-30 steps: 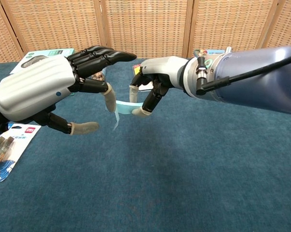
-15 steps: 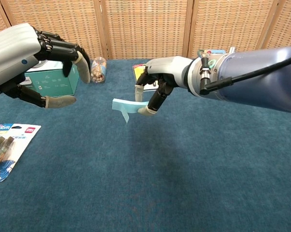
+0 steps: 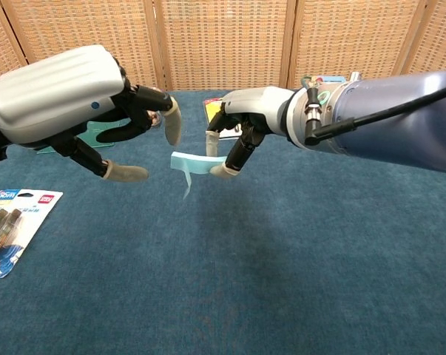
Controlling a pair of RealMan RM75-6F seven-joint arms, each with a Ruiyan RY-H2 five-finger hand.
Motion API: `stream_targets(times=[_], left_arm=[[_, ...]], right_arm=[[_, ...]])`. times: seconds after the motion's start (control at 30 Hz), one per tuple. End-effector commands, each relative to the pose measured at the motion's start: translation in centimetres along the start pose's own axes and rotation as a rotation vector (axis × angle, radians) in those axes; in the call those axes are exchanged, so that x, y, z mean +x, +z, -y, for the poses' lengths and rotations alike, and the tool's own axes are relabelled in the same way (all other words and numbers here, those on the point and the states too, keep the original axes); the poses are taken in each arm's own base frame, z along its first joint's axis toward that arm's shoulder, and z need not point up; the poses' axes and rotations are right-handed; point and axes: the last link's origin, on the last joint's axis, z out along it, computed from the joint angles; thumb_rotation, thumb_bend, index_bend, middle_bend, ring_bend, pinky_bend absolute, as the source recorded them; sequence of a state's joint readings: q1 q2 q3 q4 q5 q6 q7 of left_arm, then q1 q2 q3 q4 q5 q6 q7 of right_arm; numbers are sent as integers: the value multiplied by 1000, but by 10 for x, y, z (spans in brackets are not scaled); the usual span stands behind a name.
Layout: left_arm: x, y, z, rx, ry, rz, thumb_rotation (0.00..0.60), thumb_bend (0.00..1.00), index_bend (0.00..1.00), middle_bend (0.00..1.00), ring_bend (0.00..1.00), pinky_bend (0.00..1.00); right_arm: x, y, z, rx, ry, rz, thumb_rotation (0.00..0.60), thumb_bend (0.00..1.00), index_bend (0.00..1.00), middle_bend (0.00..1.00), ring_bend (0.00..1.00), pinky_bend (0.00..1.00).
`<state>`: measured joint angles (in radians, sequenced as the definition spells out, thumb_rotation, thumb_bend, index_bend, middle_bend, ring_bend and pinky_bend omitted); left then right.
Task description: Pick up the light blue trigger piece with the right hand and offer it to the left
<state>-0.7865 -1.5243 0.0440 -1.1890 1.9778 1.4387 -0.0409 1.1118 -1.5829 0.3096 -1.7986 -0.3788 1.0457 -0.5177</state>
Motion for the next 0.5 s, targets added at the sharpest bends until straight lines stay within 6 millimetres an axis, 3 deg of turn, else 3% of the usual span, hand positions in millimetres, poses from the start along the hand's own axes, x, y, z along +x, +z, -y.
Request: stream_targets(times=[0.03, 0.5], left_arm=[[-2, 9, -5, -8, -36, 40, 600, 177, 493, 948, 1000, 1000], [1, 26, -18, -31, -65, 69, 600, 169, 493, 949, 1000, 1000]], right_arm=[[0, -1, 2, 3, 11, 5, 600, 569, 589, 72, 0, 0], [2, -3, 5, 7, 16, 7, 600, 569, 588, 73, 0, 0]])
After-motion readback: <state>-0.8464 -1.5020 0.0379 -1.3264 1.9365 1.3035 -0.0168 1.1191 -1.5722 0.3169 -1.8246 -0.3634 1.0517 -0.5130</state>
